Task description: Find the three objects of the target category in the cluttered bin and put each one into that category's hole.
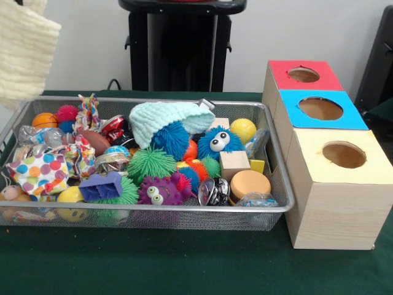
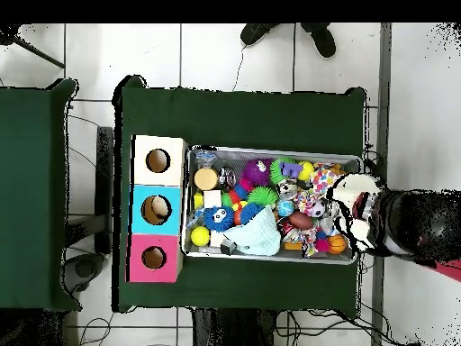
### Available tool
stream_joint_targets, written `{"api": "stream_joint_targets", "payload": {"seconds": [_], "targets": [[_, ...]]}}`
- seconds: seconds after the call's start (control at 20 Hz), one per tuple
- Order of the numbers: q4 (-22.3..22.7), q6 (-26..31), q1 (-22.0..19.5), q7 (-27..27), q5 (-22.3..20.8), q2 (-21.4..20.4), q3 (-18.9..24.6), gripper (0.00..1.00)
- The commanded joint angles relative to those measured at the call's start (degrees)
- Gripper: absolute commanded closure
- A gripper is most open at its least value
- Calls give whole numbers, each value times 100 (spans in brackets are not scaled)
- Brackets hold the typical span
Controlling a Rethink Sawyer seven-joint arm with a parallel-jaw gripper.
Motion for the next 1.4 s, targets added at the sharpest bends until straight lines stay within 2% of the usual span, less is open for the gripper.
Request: {"api": "stream_joint_targets", "payload": {"seconds": [0.05, 0.35, 0.75, 1.4], "targets": [[-247, 501, 576, 1615, -10, 143, -367, 100], [-1017, 1517, 1040, 1839, 121, 361, -644, 100], [-2288, 2806, 1334, 2035, 250, 830, -834, 100], [-2594, 2889, 1387, 1944, 404, 1062, -1020, 100]]}}
